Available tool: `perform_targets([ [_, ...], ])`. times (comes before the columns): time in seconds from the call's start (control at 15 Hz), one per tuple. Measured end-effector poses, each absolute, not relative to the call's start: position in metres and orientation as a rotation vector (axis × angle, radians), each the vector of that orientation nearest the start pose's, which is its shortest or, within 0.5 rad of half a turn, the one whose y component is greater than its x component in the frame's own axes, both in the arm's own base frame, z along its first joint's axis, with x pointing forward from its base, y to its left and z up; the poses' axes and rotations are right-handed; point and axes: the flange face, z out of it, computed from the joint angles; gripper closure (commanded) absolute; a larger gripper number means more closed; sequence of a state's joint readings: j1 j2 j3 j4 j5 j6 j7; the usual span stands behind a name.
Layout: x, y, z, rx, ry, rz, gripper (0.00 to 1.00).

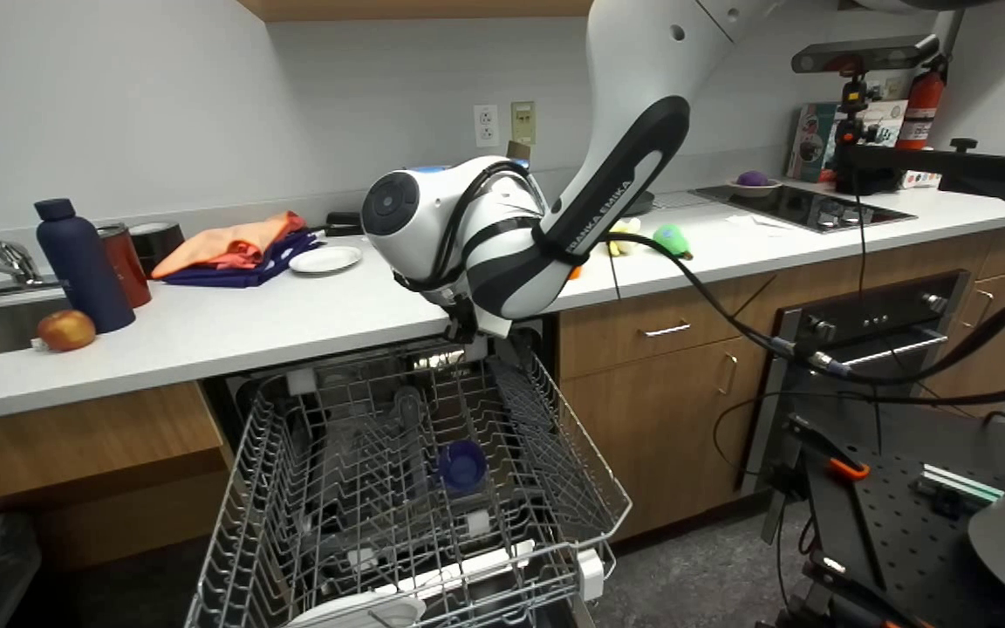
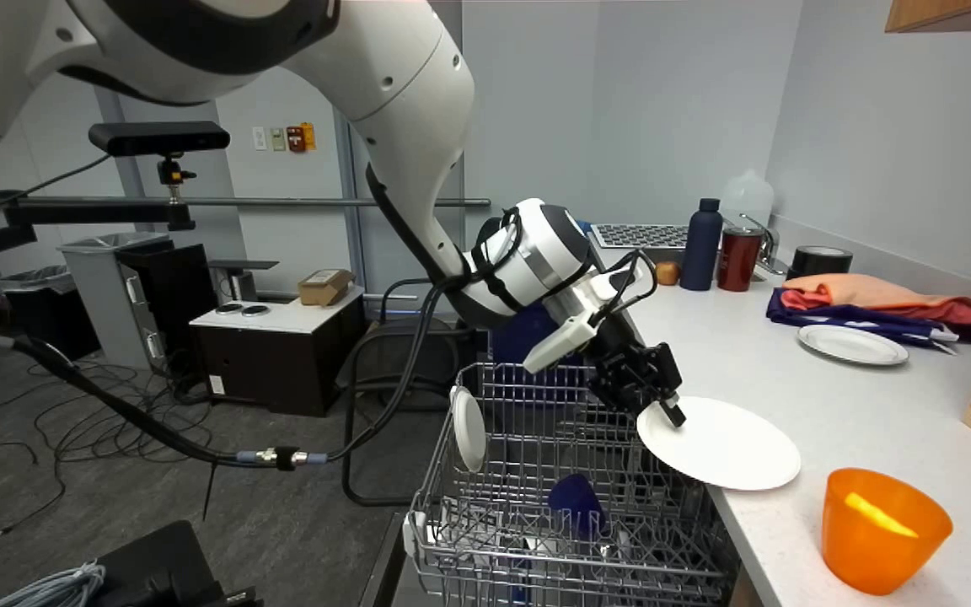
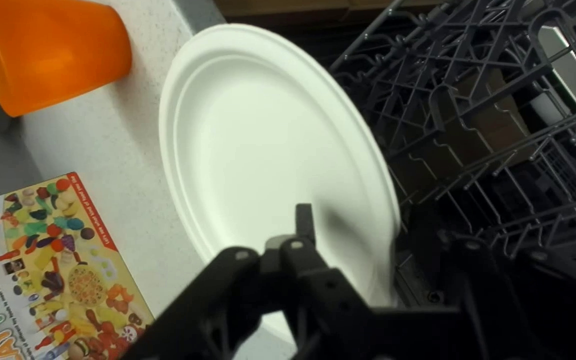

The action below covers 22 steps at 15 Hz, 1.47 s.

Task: Put the plate in the dishwasher

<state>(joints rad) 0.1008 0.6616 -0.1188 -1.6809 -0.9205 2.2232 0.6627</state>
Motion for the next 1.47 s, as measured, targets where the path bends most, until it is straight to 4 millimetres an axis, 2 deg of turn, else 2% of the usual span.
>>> perform_targets([
  [0.13,0.678,-0.026,0.221,2.384,-0.027,0.171,0.94],
  [0.27,0.68,-0.023,0.223,2.393,-0.02,0.191,1.0],
  [0.67,0.685,-0.016,0.234,2.421,-0.008,0.252,0.99],
  [1.0,0.687,-0.001,0.255,2.488,0.006,0.343,0.99],
  [1.47,0.661,0.027,0.292,2.675,0.139,0.378,0.99],
])
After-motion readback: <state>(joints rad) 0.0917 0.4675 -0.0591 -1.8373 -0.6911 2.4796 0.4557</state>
